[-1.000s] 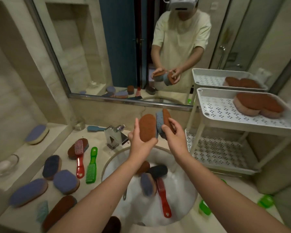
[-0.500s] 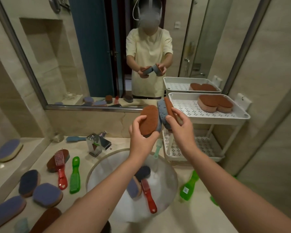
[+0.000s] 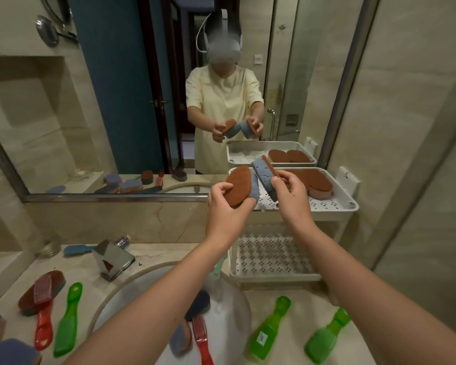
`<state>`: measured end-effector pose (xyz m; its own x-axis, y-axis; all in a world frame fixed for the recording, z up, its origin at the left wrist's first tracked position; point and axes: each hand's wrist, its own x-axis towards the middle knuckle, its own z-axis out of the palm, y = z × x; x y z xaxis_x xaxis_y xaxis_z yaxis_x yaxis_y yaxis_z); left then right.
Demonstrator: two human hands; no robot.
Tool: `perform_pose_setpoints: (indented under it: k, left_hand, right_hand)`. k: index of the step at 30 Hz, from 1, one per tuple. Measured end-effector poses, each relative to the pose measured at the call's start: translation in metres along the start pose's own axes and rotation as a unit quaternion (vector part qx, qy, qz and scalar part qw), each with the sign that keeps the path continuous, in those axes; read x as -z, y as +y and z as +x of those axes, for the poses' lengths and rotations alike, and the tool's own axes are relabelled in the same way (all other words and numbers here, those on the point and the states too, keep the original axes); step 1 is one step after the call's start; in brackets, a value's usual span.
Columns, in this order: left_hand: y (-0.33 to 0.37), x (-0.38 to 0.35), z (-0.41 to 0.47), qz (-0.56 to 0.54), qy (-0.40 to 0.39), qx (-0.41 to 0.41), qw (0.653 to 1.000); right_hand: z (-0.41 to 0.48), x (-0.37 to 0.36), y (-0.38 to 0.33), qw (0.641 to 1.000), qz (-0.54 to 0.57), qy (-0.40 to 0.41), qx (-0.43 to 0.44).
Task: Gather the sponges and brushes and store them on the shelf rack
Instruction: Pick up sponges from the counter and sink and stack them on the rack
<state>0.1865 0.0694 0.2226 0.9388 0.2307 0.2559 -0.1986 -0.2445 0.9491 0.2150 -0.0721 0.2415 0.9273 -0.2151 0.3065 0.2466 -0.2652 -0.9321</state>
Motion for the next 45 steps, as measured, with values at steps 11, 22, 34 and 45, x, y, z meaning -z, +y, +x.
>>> perform_pose_setpoints:
  k: [11, 22, 34, 45]
  left_hand:
    - [-0.009, -0.035, 0.050, 0.298, 0.031, -0.022, 0.954]
    - [-0.010, -0.048, 0.081, 0.451, 0.006, -0.040, 0.892]
    - [-0.014, -0.054, 0.079, 0.479, 0.006, -0.059, 0.876]
    - [-0.012, -0.054, 0.076, 0.461, 0.012, -0.092, 0.883]
  right_hand:
    - [0.062, 0.028, 0.039, 0.984, -0.169, -0.047, 0.037]
    - [0.073, 0.017, 0.049, 0.911, -0.390, -0.077, 0.107]
    - [0.068, 0.019, 0.042, 0.914, -0.380, -0.086, 0.113]
    - [0.068, 0.019, 0.044, 0.895, -0.432, -0.057, 0.098]
